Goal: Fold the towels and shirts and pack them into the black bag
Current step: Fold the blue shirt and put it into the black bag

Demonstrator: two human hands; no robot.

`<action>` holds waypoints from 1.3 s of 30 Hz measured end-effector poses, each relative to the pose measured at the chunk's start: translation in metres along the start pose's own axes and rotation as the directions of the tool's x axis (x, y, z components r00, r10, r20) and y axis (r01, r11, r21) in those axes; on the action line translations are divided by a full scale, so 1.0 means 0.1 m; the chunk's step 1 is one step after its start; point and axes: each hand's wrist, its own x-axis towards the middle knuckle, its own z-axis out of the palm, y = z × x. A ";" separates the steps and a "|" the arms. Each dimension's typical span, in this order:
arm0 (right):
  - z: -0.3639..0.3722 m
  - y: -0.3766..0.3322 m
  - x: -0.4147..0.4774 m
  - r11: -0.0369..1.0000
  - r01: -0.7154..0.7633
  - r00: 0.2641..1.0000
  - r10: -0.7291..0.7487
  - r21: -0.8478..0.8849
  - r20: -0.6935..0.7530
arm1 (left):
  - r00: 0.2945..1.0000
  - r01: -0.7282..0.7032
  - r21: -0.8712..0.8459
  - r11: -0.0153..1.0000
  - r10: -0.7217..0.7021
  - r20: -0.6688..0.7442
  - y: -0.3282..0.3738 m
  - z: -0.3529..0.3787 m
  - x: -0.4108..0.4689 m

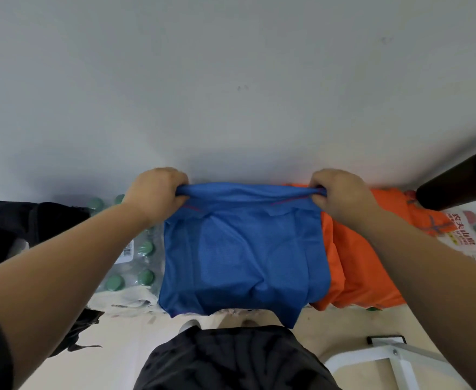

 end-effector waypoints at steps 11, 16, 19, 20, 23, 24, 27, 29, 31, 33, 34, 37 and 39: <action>0.39 0.02 -0.66 0.974 0.215 0.926 -0.180 -0.071 0.331 | 0.942 -0.235 0.043 0.971 0.216 0.257 -0.05 0.46 -0.78; 0.32 -0.11 -0.41 0.988 0.113 0.988 -0.099 -0.110 0.118 | 0.990 -0.077 -0.066 0.995 0.084 0.112 0.03 0.36 -0.62; 0.30 -0.18 -0.19 0.979 -0.005 0.961 0.062 -0.205 0.269 | 0.981 0.058 -0.061 0.996 -0.045 0.187 0.07 0.31 -0.42; 0.30 -0.19 -0.13 0.973 -0.013 0.934 0.094 -0.230 0.345 | 0.962 0.083 -0.045 0.996 -0.068 0.265 0.06 0.33 -0.36; 0.33 -0.18 -0.03 0.962 0.018 0.889 0.109 -0.271 0.445 | 0.918 0.103 0.006 0.995 -0.098 0.383 0.06 0.37 -0.24; 0.34 -0.17 -0.02 0.961 0.021 0.887 0.110 -0.277 0.448 | 0.919 0.100 0.005 0.995 -0.094 0.384 0.06 0.39 -0.21; 0.34 -0.14 0.01 0.964 0.042 0.877 0.091 -0.264 0.472 | 0.917 0.121 0.003 0.993 -0.113 0.382 0.12 0.38 -0.16; 0.34 -0.12 0.02 0.975 0.057 0.866 0.059 -0.215 0.496 | 0.900 0.139 0.013 0.990 -0.132 0.415 0.13 0.37 -0.13; 0.32 -0.07 0.04 0.986 0.057 0.858 0.031 -0.154 0.512 | 0.878 0.140 0.012 0.990 -0.130 0.461 0.13 0.35 -0.08; 0.28 -0.02 0.07 0.989 0.054 0.861 0.023 -0.137 0.508 | 0.862 0.132 -0.005 0.991 -0.113 0.494 0.12 0.31 -0.03; 0.24 0.00 0.09 0.989 0.050 0.869 0.025 -0.139 0.494 | 0.861 0.132 -0.017 0.991 -0.106 0.497 0.12 0.27 0.01; 0.13 0.08 0.20 0.985 0.028 0.909 0.046 -0.170 0.415 | 0.892 0.127 -0.044 0.991 -0.095 0.441 0.10 0.15 0.15; 0.05 0.12 0.29 0.978 0.011 0.936 0.063 -0.209 0.346 | 0.930 0.111 -0.047 0.993 -0.088 0.358 0.08 0.08 0.26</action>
